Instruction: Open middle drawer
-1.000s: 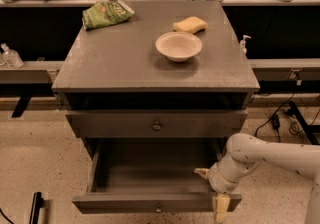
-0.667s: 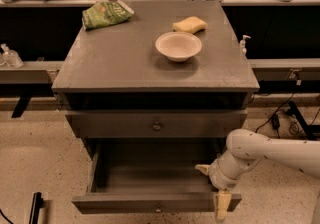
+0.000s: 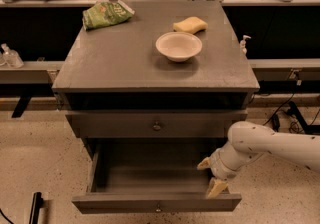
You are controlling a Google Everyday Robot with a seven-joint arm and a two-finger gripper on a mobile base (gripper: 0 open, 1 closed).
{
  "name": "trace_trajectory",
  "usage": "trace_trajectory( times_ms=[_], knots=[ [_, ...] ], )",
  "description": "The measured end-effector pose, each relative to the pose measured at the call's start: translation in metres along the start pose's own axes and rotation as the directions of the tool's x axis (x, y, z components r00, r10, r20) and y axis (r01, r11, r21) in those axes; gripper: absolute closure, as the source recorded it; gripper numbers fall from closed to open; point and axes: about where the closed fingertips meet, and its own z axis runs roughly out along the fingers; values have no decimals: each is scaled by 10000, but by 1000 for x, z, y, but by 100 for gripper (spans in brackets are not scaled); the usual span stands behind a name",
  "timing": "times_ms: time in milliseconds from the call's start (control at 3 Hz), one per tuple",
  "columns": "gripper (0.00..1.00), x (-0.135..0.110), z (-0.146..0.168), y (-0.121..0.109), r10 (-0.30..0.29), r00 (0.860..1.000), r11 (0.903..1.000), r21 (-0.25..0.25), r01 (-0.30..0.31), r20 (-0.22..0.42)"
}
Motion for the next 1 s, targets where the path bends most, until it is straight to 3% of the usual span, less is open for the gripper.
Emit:
trace_trajectory(
  times_ms=[667,1000],
  knots=[
    [84,3,24,-50,279,9996,9975,648,-276,-32],
    [100,20,47,-60,750,9972,9953,608,-751,36]
  ],
)
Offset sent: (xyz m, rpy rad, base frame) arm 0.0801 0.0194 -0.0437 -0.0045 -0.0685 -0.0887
